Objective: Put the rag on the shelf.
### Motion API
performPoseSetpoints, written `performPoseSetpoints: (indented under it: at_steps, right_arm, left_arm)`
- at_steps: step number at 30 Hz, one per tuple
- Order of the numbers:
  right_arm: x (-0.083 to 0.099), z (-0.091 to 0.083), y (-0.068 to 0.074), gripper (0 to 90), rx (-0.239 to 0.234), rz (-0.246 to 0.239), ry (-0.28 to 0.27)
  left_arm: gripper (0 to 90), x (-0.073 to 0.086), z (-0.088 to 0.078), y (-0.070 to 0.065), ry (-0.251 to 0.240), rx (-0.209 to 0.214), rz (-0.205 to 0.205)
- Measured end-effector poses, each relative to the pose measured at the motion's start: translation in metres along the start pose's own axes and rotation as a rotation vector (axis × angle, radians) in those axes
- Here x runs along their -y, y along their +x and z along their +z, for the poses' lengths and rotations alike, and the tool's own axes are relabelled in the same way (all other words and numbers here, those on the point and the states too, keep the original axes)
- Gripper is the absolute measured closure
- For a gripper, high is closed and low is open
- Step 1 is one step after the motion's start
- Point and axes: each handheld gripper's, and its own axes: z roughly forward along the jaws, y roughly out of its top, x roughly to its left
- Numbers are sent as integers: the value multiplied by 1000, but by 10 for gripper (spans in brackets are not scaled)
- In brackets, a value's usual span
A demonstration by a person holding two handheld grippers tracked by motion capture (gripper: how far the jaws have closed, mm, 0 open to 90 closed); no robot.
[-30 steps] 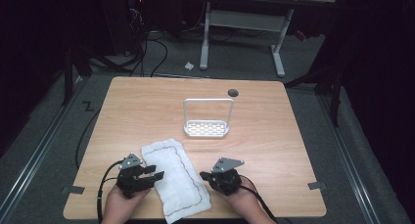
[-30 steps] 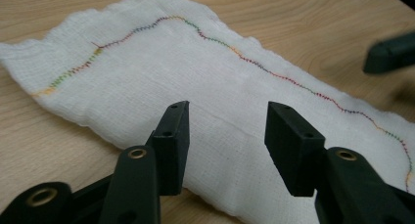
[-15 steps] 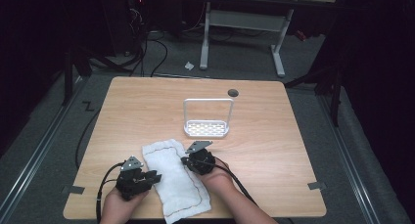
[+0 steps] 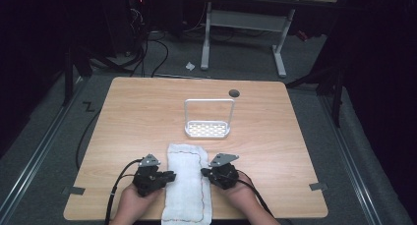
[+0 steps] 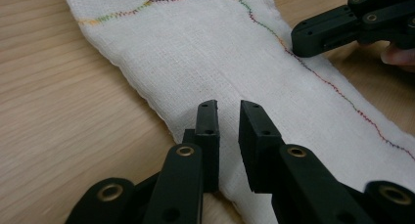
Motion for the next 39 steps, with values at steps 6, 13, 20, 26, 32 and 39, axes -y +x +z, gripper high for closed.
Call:
performPoseSetpoints:
  at_steps: [6, 13, 20, 26, 32, 39]
  right_arm:
    - [22, -27, -15, 900, 43, 25, 14]
    - [46, -51, -26, 900, 60, 70, -3]
    - [48, -51, -25, 900, 59, 75, -17]
    - [48, -51, -24, 896, 62, 67, -19]
    - [49, -51, -24, 892, 60, 63, -23]
    - [49, -51, -24, 869, 53, 66, -30]
  left_arm:
    - [783, -11, 26, -27, 23, 63, 48]
    - [781, -10, 35, -46, 33, 113, 91]
    - [699, -17, 26, -34, -12, 35, 68]
    - [573, -44, 35, -2, -72, -83, -33]
    - [586, -60, 60, 10, -42, -100, -77]
    - [747, -57, 66, 5, -49, -64, -56]
